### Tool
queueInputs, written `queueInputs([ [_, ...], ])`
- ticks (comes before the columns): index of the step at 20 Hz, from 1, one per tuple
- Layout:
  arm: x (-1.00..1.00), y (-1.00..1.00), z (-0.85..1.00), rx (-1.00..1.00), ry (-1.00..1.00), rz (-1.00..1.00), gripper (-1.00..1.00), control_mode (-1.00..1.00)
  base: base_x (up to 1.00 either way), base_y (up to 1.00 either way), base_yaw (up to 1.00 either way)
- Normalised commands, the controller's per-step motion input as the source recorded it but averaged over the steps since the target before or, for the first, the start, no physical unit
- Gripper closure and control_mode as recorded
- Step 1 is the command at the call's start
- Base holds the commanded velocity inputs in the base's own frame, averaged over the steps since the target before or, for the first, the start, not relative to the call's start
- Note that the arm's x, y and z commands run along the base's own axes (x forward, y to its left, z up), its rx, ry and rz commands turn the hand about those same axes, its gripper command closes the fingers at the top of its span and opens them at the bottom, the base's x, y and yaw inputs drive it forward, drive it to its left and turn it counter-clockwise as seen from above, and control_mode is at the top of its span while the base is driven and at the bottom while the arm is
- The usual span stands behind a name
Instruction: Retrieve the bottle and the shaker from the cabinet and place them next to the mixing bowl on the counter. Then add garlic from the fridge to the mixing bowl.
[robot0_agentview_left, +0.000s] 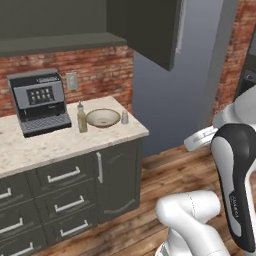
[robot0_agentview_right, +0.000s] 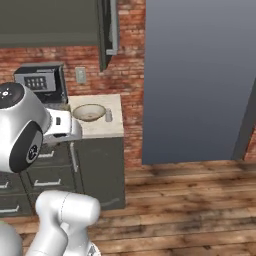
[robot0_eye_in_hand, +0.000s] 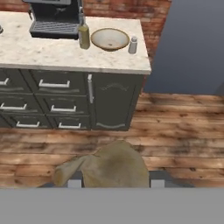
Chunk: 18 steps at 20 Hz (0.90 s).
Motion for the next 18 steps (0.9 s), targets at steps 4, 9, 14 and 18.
queueInputs([
  [4,0.00,0.00,0.00,0.00,0.00,0.00,1.00,1.00,0.55,0.46,-0.27],
  [9,0.00,0.00,0.00,0.00,0.00,0.00,1.00,1.00,0.31,0.40,-0.11],
  [14,0.00,0.00,0.00,0.00,0.00,0.00,1.00,1.00,0.05,0.51,0.00],
  [18,0.00,0.00,0.00,0.00,0.00,0.00,1.00,1.00,0.16,0.66,0.03],
])
